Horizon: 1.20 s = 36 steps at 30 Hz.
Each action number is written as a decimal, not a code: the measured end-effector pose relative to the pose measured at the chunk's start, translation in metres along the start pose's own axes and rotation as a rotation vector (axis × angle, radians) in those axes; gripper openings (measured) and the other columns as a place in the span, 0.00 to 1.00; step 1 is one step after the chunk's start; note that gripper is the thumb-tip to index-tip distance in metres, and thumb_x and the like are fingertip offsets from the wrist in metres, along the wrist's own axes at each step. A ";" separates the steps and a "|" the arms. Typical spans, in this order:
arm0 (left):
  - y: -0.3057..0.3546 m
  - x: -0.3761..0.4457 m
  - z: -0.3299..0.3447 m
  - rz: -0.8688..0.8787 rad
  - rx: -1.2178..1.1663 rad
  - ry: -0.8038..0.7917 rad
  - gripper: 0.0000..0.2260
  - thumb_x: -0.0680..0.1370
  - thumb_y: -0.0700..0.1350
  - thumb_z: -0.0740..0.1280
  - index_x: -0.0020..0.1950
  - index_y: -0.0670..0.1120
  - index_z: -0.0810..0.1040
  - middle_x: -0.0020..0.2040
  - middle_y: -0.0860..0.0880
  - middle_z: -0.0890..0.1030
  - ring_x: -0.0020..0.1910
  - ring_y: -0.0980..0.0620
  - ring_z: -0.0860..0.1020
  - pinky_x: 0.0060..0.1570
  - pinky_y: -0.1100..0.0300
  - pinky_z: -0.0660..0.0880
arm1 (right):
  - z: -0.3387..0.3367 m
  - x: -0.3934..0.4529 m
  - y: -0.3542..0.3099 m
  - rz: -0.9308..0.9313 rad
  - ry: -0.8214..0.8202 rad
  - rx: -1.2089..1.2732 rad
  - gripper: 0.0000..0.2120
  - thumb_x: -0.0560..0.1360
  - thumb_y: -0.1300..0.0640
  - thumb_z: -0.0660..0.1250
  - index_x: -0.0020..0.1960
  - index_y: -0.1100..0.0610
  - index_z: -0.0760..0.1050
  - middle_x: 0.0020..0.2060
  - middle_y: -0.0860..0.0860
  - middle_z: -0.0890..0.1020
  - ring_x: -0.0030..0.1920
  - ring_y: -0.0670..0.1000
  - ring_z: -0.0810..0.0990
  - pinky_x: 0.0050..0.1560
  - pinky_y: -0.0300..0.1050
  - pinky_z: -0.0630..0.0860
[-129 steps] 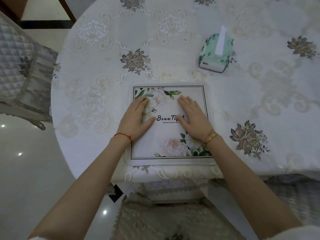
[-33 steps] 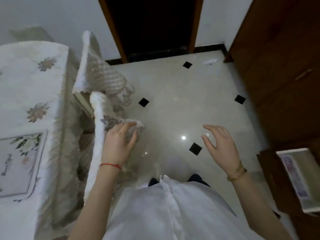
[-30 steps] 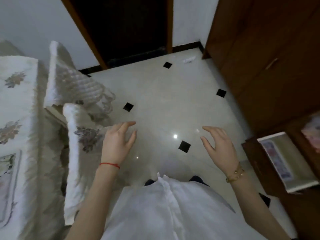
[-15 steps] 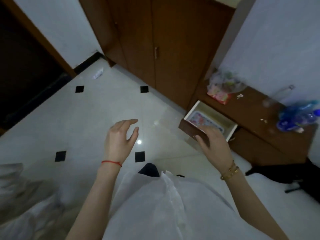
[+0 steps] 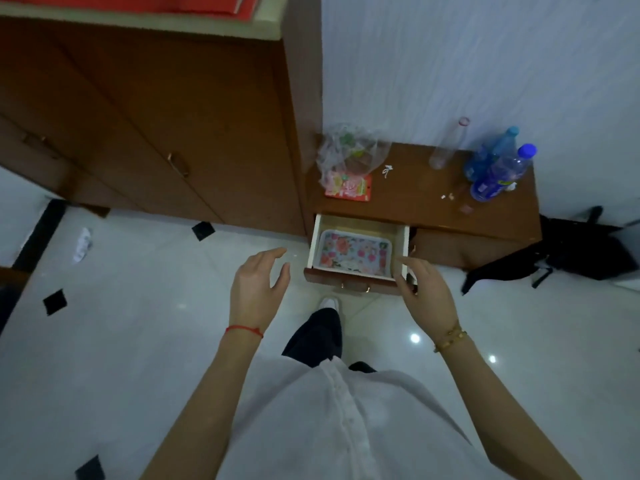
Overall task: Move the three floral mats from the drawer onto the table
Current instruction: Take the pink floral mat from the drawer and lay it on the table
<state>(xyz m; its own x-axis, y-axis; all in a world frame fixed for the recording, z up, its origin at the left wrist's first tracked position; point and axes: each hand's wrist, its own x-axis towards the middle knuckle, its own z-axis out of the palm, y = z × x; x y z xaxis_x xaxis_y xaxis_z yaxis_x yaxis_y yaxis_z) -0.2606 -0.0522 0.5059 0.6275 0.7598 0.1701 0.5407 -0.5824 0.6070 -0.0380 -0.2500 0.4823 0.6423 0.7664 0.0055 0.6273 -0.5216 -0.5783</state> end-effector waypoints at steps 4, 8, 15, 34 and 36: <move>-0.012 0.044 0.038 0.013 0.000 -0.129 0.12 0.77 0.41 0.68 0.60 0.41 0.79 0.54 0.44 0.82 0.52 0.46 0.80 0.55 0.49 0.77 | 0.015 0.025 0.033 0.156 0.006 0.026 0.12 0.77 0.59 0.66 0.60 0.61 0.75 0.52 0.57 0.80 0.53 0.57 0.78 0.50 0.39 0.70; -0.025 0.079 0.079 -0.009 -0.003 -0.232 0.13 0.78 0.41 0.67 0.61 0.40 0.78 0.56 0.42 0.82 0.54 0.44 0.79 0.57 0.47 0.76 | 0.033 0.045 0.067 0.290 -0.005 0.053 0.15 0.78 0.57 0.65 0.63 0.62 0.74 0.55 0.58 0.80 0.55 0.56 0.78 0.53 0.42 0.72; -0.059 0.109 0.175 -0.093 -0.040 -0.282 0.13 0.79 0.43 0.66 0.63 0.44 0.77 0.57 0.45 0.81 0.56 0.48 0.78 0.58 0.61 0.71 | 0.087 0.075 0.136 0.388 -0.076 0.063 0.16 0.79 0.56 0.64 0.65 0.61 0.73 0.57 0.57 0.79 0.56 0.54 0.77 0.50 0.35 0.69; -0.197 0.098 0.395 -0.326 -0.079 -0.578 0.18 0.79 0.46 0.65 0.68 0.42 0.73 0.62 0.42 0.78 0.57 0.46 0.78 0.56 0.61 0.73 | 0.297 0.139 0.275 0.533 -0.377 0.115 0.17 0.79 0.55 0.63 0.63 0.65 0.71 0.55 0.62 0.78 0.52 0.60 0.79 0.47 0.43 0.75; -0.202 0.098 0.401 -0.339 -0.064 -0.619 0.19 0.79 0.46 0.65 0.69 0.43 0.72 0.63 0.42 0.77 0.57 0.47 0.77 0.57 0.59 0.75 | 0.303 0.142 0.277 0.593 -0.431 0.092 0.18 0.79 0.55 0.63 0.63 0.66 0.70 0.56 0.63 0.78 0.53 0.62 0.79 0.52 0.49 0.77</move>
<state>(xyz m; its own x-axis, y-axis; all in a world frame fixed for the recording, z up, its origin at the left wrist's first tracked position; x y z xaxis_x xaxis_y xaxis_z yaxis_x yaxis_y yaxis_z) -0.0841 0.0240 0.0889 0.6441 0.5815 -0.4969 0.7403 -0.3106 0.5961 0.0935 -0.1725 0.0756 0.6199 0.4548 -0.6394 0.1770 -0.8750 -0.4507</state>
